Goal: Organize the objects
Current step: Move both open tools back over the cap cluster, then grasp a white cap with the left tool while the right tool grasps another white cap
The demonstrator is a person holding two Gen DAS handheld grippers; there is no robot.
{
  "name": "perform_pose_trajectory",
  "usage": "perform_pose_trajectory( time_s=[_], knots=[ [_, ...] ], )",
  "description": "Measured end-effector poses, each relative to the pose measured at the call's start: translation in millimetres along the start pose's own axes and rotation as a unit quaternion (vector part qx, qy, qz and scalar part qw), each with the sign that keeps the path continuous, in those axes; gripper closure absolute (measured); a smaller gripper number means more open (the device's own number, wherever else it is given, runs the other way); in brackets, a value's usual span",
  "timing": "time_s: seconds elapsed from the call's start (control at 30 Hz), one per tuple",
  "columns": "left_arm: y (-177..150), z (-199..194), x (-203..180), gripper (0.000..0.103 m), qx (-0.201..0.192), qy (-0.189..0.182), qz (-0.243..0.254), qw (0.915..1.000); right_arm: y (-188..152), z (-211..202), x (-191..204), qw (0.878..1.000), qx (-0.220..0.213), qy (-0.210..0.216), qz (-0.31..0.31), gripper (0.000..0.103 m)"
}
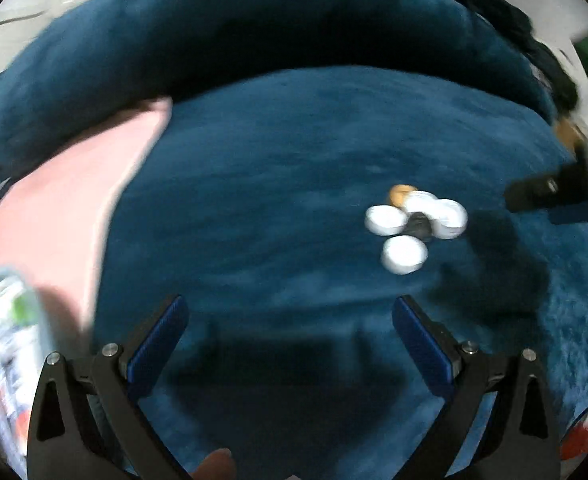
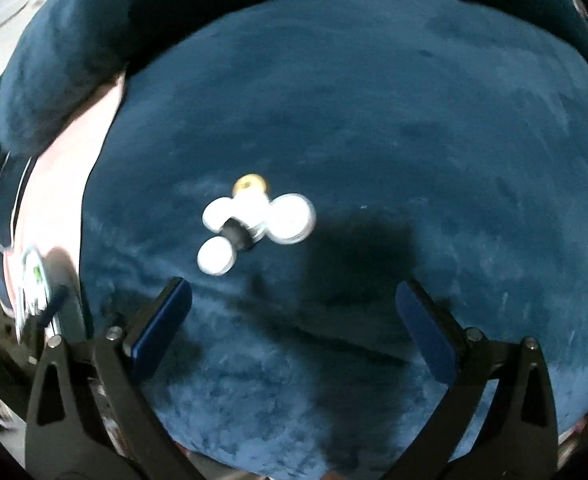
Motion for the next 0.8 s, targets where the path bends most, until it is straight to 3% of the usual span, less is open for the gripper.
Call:
perform_pose_trajectory(
  time_s=[0.17,0.37,0.43,0.57,0.7,0.8],
  knots=[
    [11,35,-31,0.007,0.005,-0.027,0.025,0.9993,15,13,-3,1.0,-0.006,-0.003,0.003,0.0],
    [11,64,-45,0.028,0.017,-0.053,0.04,0.9977,17,39,-13,0.999,0.017,-0.03,-0.004,0.001],
    [14,65,-48,0.052,0.01,-0.069,0.039,0.9968,19,44,-11,0.999,0.02,-0.03,-0.011,0.001],
    [15,65,-39,0.073,0.007,-0.077,0.024,0.9967,26,48,-7,1.0,0.012,-0.026,-0.012,0.001],
    [10,55,-16,0.073,0.005,-0.052,0.008,0.9986,39,46,-1,1.0,-0.012,-0.015,0.0,0.001],
    [9,50,3,0.073,0.002,-0.023,0.005,0.9997,49,51,-2,0.999,-0.025,-0.039,0.001,0.001]
  ],
)
Point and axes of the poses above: each gripper's, at about its wrist camera, not at the fingertips, and z roughly the way its jaws point, x to its left, y to its top, the point moved 9 cm from there along z, roughly the way its jaws point, and after that the axes turned 4 degrees about -y, right-handed, at the moved point
